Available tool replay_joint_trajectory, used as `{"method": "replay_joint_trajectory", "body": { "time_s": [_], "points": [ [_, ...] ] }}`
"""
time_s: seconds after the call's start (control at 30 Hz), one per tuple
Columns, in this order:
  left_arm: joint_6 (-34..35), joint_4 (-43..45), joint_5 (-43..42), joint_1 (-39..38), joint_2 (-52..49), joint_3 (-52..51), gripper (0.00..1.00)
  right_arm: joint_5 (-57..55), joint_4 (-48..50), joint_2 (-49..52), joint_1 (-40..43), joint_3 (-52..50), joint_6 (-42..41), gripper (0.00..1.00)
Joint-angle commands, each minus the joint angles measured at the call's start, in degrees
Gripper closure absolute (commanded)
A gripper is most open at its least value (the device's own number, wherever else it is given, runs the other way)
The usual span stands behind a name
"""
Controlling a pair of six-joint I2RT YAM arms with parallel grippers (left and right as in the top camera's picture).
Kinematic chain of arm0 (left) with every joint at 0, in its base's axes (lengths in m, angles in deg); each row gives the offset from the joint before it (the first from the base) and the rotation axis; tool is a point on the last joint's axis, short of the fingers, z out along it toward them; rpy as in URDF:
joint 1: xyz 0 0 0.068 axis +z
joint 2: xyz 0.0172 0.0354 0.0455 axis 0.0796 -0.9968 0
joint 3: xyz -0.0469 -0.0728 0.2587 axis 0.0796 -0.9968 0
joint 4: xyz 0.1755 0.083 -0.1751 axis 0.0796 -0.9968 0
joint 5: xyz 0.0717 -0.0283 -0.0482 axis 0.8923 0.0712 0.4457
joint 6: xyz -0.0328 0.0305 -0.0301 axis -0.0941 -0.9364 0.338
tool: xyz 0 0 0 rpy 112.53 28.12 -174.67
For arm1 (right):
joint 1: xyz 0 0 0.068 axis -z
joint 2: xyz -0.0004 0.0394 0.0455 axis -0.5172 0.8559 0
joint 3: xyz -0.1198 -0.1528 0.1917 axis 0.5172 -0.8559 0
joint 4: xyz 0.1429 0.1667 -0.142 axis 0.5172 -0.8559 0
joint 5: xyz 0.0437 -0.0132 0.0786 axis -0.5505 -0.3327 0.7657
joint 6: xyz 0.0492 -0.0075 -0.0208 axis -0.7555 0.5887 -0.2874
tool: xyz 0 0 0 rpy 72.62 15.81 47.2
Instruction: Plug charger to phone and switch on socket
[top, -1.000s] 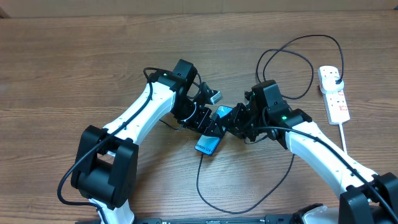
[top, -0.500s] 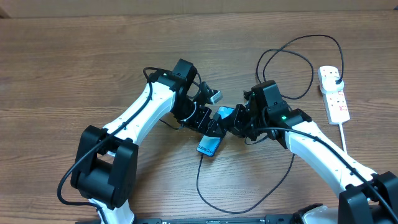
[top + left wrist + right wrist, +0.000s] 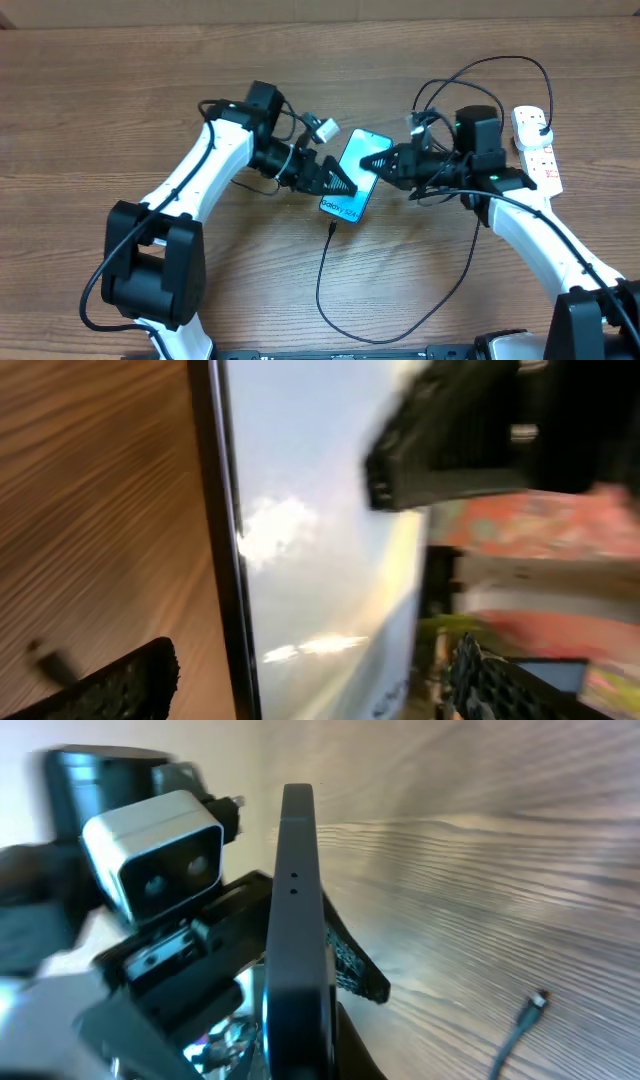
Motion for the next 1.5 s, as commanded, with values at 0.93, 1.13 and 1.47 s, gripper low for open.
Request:
{"method": "replay_joint_trajectory", "body": {
  "time_s": [0.93, 1.13, 1.47],
  "points": [
    [-9.1, 1.5, -24.5, 0.6, 0.1, 1.3, 0.51, 5.6, 17.4, -0.3, 0.4, 0.2, -3.9, 0.96],
    [-8.5, 1.5, -24.5, 0.6, 0.1, 1.3, 0.6, 5.7, 17.1, -0.2, 0.4, 0.2, -3.7, 0.96],
    [-8.5, 1.6, -23.8, 0.6, 0.1, 1.3, 0.96, 8.3, 17.2, -0.3, 0.4, 0.2, -3.7, 0.84]
  ]
}}
